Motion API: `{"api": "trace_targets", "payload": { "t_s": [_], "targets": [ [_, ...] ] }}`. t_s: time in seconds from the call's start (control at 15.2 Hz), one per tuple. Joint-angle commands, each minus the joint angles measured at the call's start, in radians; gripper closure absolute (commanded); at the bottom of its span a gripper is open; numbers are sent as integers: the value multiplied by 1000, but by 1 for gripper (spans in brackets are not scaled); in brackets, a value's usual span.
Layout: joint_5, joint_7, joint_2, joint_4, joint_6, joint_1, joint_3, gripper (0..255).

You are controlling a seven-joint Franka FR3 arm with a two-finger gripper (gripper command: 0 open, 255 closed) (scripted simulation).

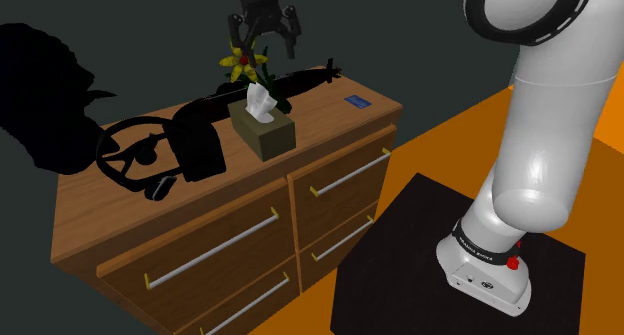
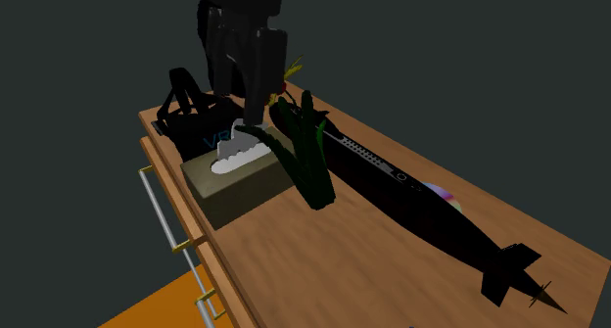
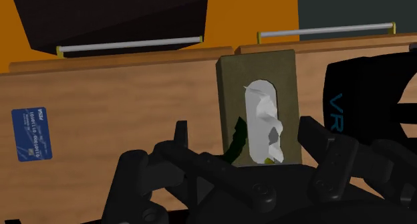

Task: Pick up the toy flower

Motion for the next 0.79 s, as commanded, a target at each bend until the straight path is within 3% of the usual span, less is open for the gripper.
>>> {"api": "trace_targets", "payload": {
  "t_s": [0.0,0.4,0.46,0.73],
  "targets": [
    [-1,2,8,-17,22,2,0,0],
    [2,-9,-21,-121,97,-3,-2,0],
    [2,-10,-22,-124,98,-3,-2,255],
    [2,-10,-23,-125,98,-3,-2,255]
  ]
}}
